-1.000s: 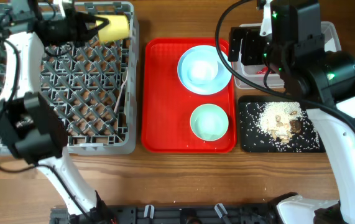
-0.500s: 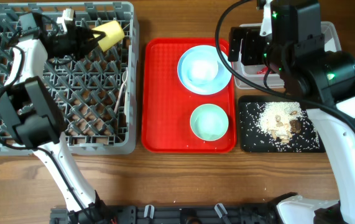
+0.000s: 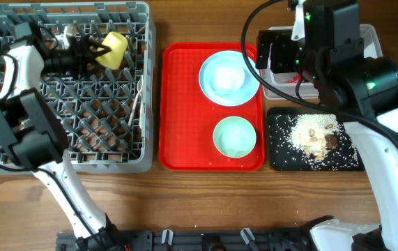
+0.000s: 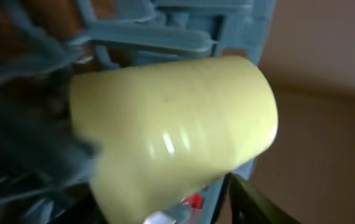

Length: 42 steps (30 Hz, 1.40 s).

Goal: Sort waste into correct bins and load items into the dishwasher rack
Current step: 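Lower the yellow cup into the rack and open the left gripper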

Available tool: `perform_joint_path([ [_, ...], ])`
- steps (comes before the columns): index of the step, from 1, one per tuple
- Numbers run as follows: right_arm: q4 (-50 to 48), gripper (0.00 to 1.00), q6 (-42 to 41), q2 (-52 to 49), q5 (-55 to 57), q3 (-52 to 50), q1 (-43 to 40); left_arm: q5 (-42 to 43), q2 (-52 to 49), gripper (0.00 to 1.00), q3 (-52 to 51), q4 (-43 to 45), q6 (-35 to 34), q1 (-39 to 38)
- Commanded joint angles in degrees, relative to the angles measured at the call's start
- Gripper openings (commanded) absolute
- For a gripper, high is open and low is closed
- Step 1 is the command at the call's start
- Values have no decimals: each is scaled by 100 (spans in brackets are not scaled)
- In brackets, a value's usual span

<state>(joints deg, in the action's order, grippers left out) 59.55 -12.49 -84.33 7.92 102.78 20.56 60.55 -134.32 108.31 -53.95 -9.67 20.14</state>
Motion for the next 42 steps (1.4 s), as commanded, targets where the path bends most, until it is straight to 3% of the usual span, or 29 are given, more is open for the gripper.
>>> perform_joint_path([
  [1,-13,100,48,-63,-33,-17,-17,-1609,833,64,-39,-203,26,66],
  [7,-15,100,46,-63,-33,-17,-17,-2026,1818,70,-39,-229,22,61],
  [10,-13,100,46,-63,-33,-17,-17,-2024,2382,64,-39,-232,7,-13],
  [11,-13,100,46,-63,-33,-17,-17,-2024,2505,19,-39,-221,7,-79],
  [12,-13,100,46,-63,-35,-17,-17,-2022,2570,4,-39,-208,7,-164],
  [16,-13,100,48,-63,-33,-17,-17,-2492,2487,4,-42,63,7,-859],
  [20,-13,100,48,-63,-33,-17,-17,-4262,2168,17,-42,732,7,-1749],
  [26,-13,100,46,-63,-33,-17,-17,-5925,1609,15,-42,1303,7,-2341],
  [27,-13,100,46,-63,-33,-17,-17,-6133,1510,11,-42,1300,7,-2341],
  [29,-13,100,48,-63,-33,-17,-17,-6216,1386,4,-42,1287,7,-2312],
  [42,-13,100,48,-63,-35,-17,-17,-6317,1126,4,-39,-181,-179,-1589],
])
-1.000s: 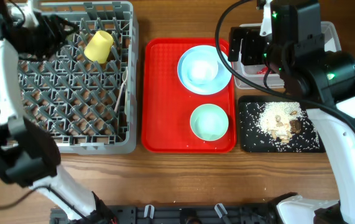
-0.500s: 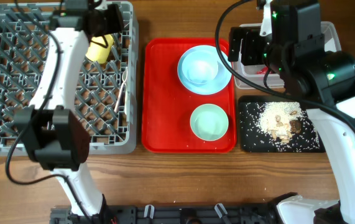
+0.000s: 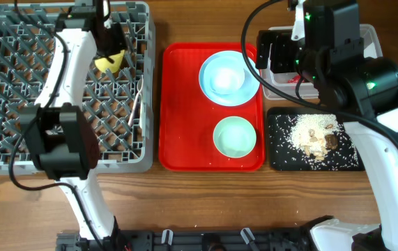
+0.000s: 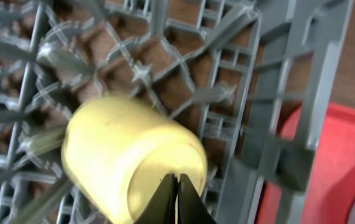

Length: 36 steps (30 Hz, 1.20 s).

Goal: Sort waste into correct bins and load items into the dishwasher rack
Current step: 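Lower the yellow cup into the rack and open the left gripper, then reach the left gripper back to the light-blue bowl on the plate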

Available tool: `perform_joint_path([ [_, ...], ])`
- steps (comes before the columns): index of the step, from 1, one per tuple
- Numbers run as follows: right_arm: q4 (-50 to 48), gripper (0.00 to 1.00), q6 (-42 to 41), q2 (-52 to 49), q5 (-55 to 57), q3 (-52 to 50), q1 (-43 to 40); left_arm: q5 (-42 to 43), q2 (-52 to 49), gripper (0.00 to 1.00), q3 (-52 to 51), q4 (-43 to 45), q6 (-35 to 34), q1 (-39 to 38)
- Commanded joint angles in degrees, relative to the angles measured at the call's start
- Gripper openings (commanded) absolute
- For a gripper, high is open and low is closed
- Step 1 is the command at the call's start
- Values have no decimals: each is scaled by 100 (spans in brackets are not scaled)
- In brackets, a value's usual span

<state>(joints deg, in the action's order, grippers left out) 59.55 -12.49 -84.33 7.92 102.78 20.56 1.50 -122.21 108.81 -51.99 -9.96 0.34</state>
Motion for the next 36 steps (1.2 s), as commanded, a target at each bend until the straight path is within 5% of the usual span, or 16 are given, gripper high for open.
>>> perform_joint_path([
  [1,-13,100,48,-63,-33,-17,-17,-398,-35,4,-90,-452,-254,433],
  [10,-13,100,48,-63,-33,-17,-17,-323,1434,18,-90,-275,-723,400],
  [16,-13,100,46,-63,-33,-17,-17,2,2153,51,-90,-317,-726,103],
  [21,-13,100,46,-63,-33,-17,-17,1521,2153,53,-92,-448,-728,-245],
  [36,-13,100,48,-63,-33,-17,-17,1563,332,52,-92,105,-1156,-2861],
])
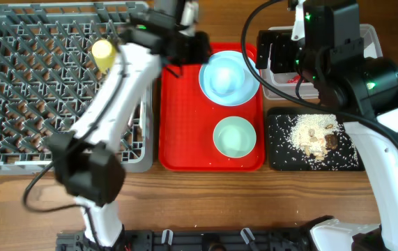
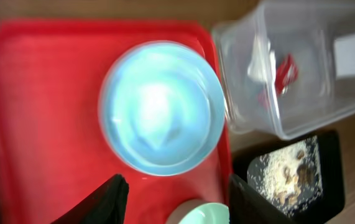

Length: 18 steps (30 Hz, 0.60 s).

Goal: Sort waste into correct bins and load items into the dishwasher rack
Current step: 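Reach the left gripper back to the light-blue bowl on the plate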

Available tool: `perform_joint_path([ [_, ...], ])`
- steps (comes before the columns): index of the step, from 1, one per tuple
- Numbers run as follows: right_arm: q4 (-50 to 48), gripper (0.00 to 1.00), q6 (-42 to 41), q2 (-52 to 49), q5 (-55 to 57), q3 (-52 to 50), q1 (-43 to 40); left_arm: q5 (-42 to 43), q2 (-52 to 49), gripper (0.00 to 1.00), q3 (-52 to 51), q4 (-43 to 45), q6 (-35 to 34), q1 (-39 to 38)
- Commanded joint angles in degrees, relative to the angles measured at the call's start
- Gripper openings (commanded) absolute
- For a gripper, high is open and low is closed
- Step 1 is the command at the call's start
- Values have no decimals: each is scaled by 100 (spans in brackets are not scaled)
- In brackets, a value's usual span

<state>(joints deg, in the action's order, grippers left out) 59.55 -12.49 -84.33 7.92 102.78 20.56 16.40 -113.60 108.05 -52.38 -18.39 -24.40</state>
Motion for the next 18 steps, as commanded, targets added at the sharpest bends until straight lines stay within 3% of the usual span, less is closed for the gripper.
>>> perform_joint_path([
  [1,-13,100,46,-63,-33,-17,-17,74,-669,52,-15,225,-313,-505],
  [7,-13,100,46,-63,-35,-17,-17,-63,-1285,45,-15,1080,-59,-1193],
  [10,-13,100,48,-63,-33,-17,-17,-1167,-1373,41,-15,1412,15,-1443],
  [12,-13,100,48,-63,-35,-17,-17,-1829,-1384,36,-15,1451,15,-1534],
  [13,-13,100,48,-63,-33,-17,-17,-2103,-1388,27,-15,1449,15,-1572],
  [18,-13,100,48,-63,-33,-17,-17,-2068,-1567,27,-15,1486,20,-1598],
])
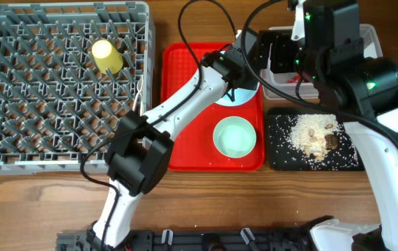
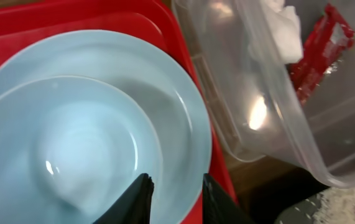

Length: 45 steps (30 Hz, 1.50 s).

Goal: Sort waste into correct bins and load items into the dishwasher rack
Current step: 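Reach the left gripper back to the light-blue bowl on the plate, then grasp the light-blue bowl and carry it left into the rack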

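Observation:
A light blue plate (image 2: pixel 186 118) with a light blue bowl (image 2: pixel 71 146) on it lies at the back of the red tray (image 2: pixel 71 18). My left gripper (image 2: pixel 176 190) is open and low over the plate's right side. One finger is over the plate and the other beyond its rim, next to the clear bin. A green bowl (image 1: pixel 234 136) sits on the tray's front part. A yellow cup (image 1: pixel 106 55) stands upside down in the grey dishwasher rack (image 1: pixel 17 150). My right arm (image 1: pixel 338 49) hangs over the clear bin, its fingers hidden.
The clear bin (image 2: pixel 270 106) holds a red wrapper (image 2: pixel 323 40) and a white tissue (image 2: pixel 283 28), and almost touches the tray's right edge. A black tray (image 1: pixel 345 157) with rice and food scraps lies in front of it. A white utensil (image 1: pixel 138 97) lies in the rack.
My left gripper was open high above the plate; now it is low at the plate's right rim, fingers closer together and astride the rim. The right arm has not moved.
My left gripper first held the yellow cup over the rack's back. Then the cup was down in the rack with the fingers still at its rim. Later the cup stood alone and the gripper was open over the red tray, and now it is down at the plate.

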Available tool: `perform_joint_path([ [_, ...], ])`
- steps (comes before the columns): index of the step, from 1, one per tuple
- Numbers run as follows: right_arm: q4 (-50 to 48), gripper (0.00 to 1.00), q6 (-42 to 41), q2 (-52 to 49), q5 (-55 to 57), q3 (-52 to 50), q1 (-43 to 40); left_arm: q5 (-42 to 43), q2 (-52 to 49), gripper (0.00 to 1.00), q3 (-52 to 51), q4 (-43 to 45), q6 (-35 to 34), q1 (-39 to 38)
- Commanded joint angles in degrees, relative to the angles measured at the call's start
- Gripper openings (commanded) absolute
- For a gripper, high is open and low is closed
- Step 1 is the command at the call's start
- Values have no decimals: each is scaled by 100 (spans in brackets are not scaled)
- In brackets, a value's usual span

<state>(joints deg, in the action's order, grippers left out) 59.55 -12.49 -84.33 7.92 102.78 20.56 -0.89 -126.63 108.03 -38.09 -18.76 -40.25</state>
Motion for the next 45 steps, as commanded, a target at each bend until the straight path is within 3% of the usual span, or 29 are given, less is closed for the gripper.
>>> perform_joint_path([
  [1,-13,100,46,-63,-33,-17,-17,-374,-341,27,-13,114,55,-7],
  [14,-13,100,48,-63,-35,-17,-17,-369,-841,28,-13,437,52,-11],
  [21,-13,100,48,-63,-33,-17,-17,-372,-870,4,-13,404,55,-9],
  [28,-13,100,46,-63,-33,-17,-17,-750,-289,4,-11,90,48,269],
  [31,-13,100,48,-63,-33,-17,-17,396,356,4,-11,35,52,774],
  [36,-13,100,48,-63,-33,-17,-17,3871,1235,4,-11,177,48,2463],
  [38,-13,100,48,-63,-33,-17,-17,5040,1237,4,-13,205,31,3250],
  [41,-13,100,48,-63,-33,-17,-17,6052,1027,4,-13,157,31,4306],
  [45,-13,100,48,-63,-33,-17,-17,7750,490,4,-13,544,28,5171],
])
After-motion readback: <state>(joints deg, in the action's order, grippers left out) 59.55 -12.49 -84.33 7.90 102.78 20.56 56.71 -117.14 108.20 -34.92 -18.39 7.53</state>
